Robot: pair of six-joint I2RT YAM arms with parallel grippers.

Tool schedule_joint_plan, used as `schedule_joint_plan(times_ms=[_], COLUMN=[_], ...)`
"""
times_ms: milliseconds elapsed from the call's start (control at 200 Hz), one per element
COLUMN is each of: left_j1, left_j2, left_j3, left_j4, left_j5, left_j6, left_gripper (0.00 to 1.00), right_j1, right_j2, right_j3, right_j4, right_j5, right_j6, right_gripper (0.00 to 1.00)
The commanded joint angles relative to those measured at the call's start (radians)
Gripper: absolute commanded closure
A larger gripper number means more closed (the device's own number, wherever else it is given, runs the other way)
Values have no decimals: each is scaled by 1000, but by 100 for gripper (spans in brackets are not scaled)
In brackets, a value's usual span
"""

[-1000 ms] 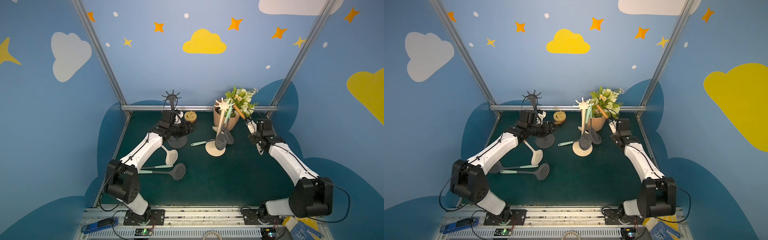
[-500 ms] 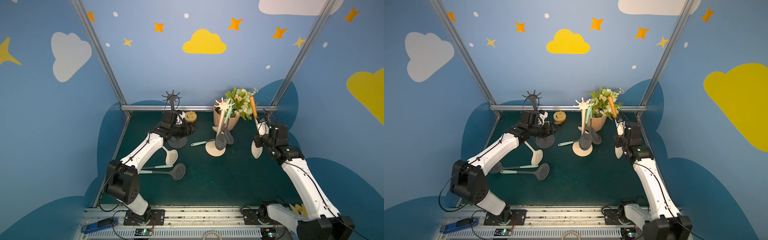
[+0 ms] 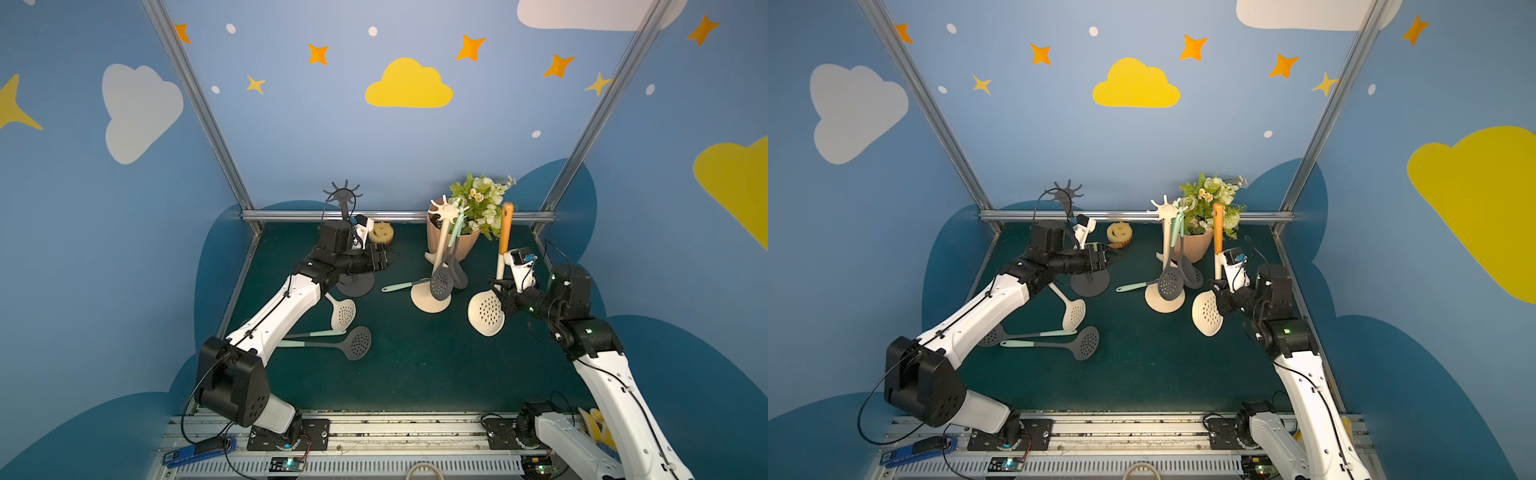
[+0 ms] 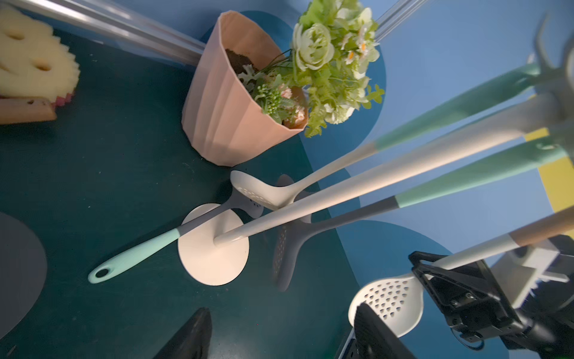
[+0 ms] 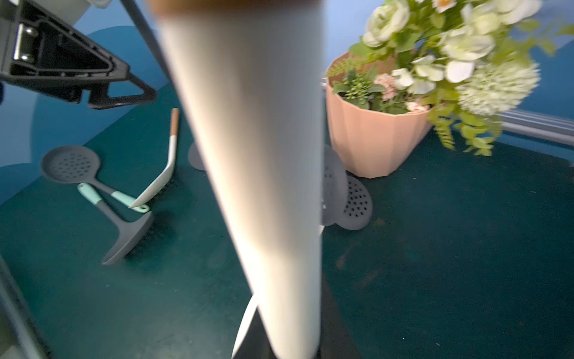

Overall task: Hang the skimmer on the kitchen utensil rack
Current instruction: Hang the skimmer on the rack.

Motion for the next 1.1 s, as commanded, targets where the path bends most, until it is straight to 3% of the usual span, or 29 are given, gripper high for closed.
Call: schedule_joint_plan(times_ms=[0, 436, 761, 1096], left_j1=[-2, -2, -2, -6], left_j2=[-36, -99, -151, -152], left_j3=[-21, -80, -90, -101], left_j4=[75, 216, 175, 199], left_j5=[66, 201, 176, 201], left_j6=[43, 43, 137, 140], left_gripper=[27, 27, 27, 26], right_j1=[20, 129, 190, 199], right_j2=[9, 94, 233, 275], right_j3=[-18, -67, -22, -19], right_j4=[98, 278, 306, 309], right_j5=[-179, -328, -383, -453], right_j6=[45, 107, 100, 92], right_gripper=[94, 94, 94, 94])
